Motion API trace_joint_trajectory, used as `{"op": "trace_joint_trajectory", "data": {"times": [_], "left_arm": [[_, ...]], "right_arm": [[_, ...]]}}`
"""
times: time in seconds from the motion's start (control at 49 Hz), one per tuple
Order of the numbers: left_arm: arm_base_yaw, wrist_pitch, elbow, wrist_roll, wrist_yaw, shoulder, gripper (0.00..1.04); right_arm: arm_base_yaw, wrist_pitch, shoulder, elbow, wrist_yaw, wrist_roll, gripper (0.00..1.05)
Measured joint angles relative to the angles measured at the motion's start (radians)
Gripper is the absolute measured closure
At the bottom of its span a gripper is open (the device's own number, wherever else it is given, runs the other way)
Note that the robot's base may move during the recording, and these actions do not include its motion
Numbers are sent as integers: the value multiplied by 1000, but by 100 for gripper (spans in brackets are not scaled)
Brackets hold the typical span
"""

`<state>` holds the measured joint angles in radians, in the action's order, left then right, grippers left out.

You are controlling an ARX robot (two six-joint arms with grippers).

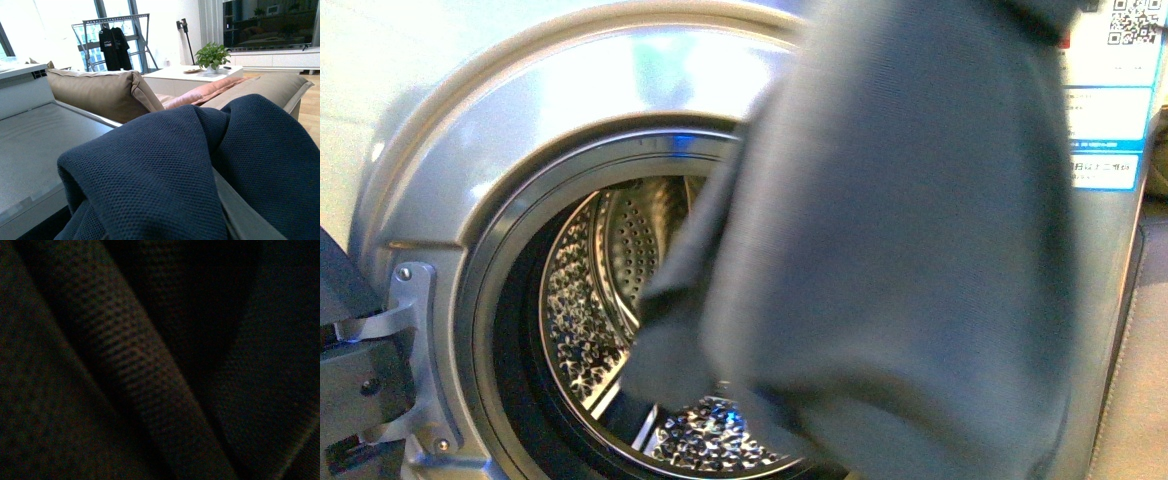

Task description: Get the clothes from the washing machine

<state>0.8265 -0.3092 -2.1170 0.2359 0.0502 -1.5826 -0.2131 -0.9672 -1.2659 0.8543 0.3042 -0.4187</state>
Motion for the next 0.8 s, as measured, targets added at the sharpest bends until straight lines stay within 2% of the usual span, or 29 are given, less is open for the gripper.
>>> {"op": "trace_joint_trajectory", "data": {"times": [0.061,0.163,0.469,0.653,0.796], "left_arm": [[0,0,0,0,3,0,72],[0,0,-4,0,3,0,51],[0,1,-10,0,3,1,6],[0,1,-10,0,3,1,6],[0,1,-11,0,3,2,7]], "right_arm": [[53,19,51,-24,18,-8,99],[159,47,116,-32,49,-48,99],[472,145,250,-24,173,-146,99],[737,119,271,1,283,-254,99],[980,120,243,39,354,-307,99]]}}
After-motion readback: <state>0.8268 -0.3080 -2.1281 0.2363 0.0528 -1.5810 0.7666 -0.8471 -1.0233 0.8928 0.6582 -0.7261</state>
